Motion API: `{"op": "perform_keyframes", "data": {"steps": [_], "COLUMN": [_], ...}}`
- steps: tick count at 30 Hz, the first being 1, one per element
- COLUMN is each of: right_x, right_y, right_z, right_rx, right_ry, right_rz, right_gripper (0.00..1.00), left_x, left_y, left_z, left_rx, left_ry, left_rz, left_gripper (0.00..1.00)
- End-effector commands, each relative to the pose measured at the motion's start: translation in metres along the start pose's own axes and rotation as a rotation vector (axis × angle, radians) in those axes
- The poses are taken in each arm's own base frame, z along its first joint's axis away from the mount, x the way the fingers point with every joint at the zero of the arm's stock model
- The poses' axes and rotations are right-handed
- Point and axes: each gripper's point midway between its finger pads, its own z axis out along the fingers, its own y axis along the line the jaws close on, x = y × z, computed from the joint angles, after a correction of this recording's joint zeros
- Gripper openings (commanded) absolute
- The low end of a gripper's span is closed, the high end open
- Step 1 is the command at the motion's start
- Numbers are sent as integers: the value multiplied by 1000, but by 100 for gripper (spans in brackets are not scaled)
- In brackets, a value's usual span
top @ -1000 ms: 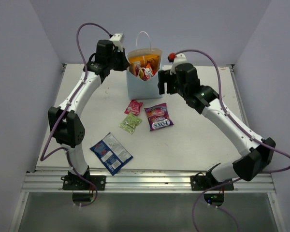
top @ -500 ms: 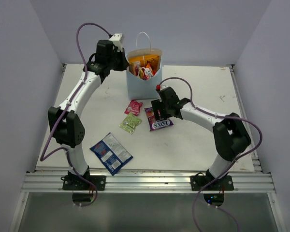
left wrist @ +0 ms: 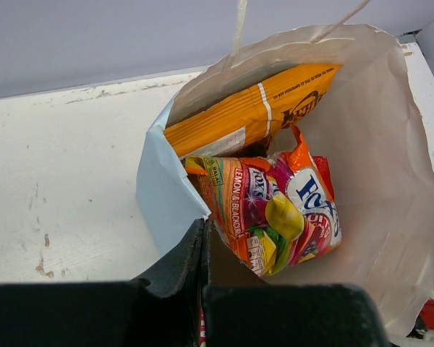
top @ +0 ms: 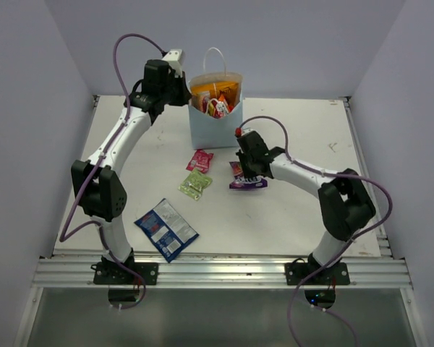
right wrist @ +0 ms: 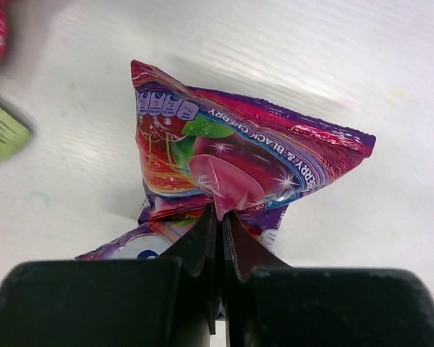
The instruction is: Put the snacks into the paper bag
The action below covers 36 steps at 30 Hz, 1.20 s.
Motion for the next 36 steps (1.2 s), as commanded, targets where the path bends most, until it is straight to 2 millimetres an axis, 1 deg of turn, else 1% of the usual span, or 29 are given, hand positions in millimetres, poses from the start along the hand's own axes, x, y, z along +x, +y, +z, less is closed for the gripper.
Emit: {"op": "perform_keyframes", "data": {"steps": [1, 2, 3, 4, 5, 6, 7, 8, 9, 10, 11, 12, 13, 15, 16, 17, 18, 19, 20, 21, 22, 23, 25, 26, 27, 30, 33, 34, 36], "right_x": [-31, -48, -54, -79, -93, -106, -137, -152, -169, -199, -216, -235, -263, -292, -310, -321, -335, -338, -340, -345, -344, -343, -333, -329, -321, -304, -292, -289, -287], "right_y": [-45, -55, -70, -74, -83, -88, -90, -95, -94, -92, -92, -85, -79, -58, -48, -33, -26, -17, -5, 0, 4, 8, 17, 19, 22, 29, 26, 32, 33], "right_z": [-70, -97, -114, -135, -148, -158, -179, -188, -186, -208, -210, -202, -219, -222, -216, -215, -221, -197, -189, -189, -172, -166, -143, -135, -123, -101, -89, -89, -87], "right_rx": [197, 223, 289, 300, 325, 339, 342, 355, 356, 338, 326, 296, 261, 145, 106, 24, -16, -46, -105, -132, -143, -160, -195, -205, -214, -231, -218, -248, -256], "right_ry": [-80, -146, -157, -223, -253, -279, -358, -392, -419, -505, -542, -573, -650, -715, -742, -764, -799, -770, -757, -767, -741, -735, -686, -667, -635, -565, -525, -515, -514], "right_rz": [-5, 5, 1, 15, 8, 12, 31, 32, 34, 61, 67, 74, 93, 96, 103, 109, 120, 117, 131, 138, 152, 155, 148, 142, 137, 122, 112, 96, 97], "right_gripper": [0, 0, 0, 0, 0, 0, 0, 0, 0, 0, 0, 0, 0, 0, 0, 0, 0, 0, 0, 0, 0, 0, 0, 0, 0, 0, 0, 2, 4], "left_x": [-32, -32, -33, -34, -35, -34, -35, -34, -34, -34, -34, -33, -33, -31, -32, -30, -31, -30, -30, -29, -29, -29, -28, -28, -28, -27, -29, -29, -31], "left_y": [-8, -8, -8, -9, -9, -9, -9, -9, -9, -9, -9, -9, -10, -8, -8, -7, -8, -7, -7, -7, -8, -7, -8, -7, -7, -7, -8, -8, -8], "left_z": [-20, -21, -21, -22, -22, -23, -23, -24, -24, -24, -25, -25, -25, -25, -26, -25, -27, -27, -27, -28, -28, -28, -28, -28, -29, -28, -28, -28, -29], "left_rx": [4, 3, 2, 3, 4, 4, 4, 2, 3, 3, 2, 3, 4, -2, -2, -5, -4, -6, -6, -6, -6, -8, -6, -7, -7, -10, -7, -7, -9], "left_ry": [-80, -82, -85, -85, -88, -86, -88, -85, -86, -83, -85, -82, -81, -77, -77, -71, -74, -73, -71, -70, -70, -69, -67, -67, -67, -68, -73, -75, -78], "left_rz": [2, 2, 3, 4, 6, 6, 6, 6, 6, 4, 4, 2, 5, 3, 2, 2, 3, 2, 1, -1, -3, -6, -6, -6, -6, -8, -11, -10, -10], "left_gripper": [0, 0, 0, 0, 0, 0, 0, 0, 0, 0, 0, 0, 0, 0, 0, 0, 0, 0, 0, 0, 0, 0, 0, 0, 0, 0, 0, 0, 0]}}
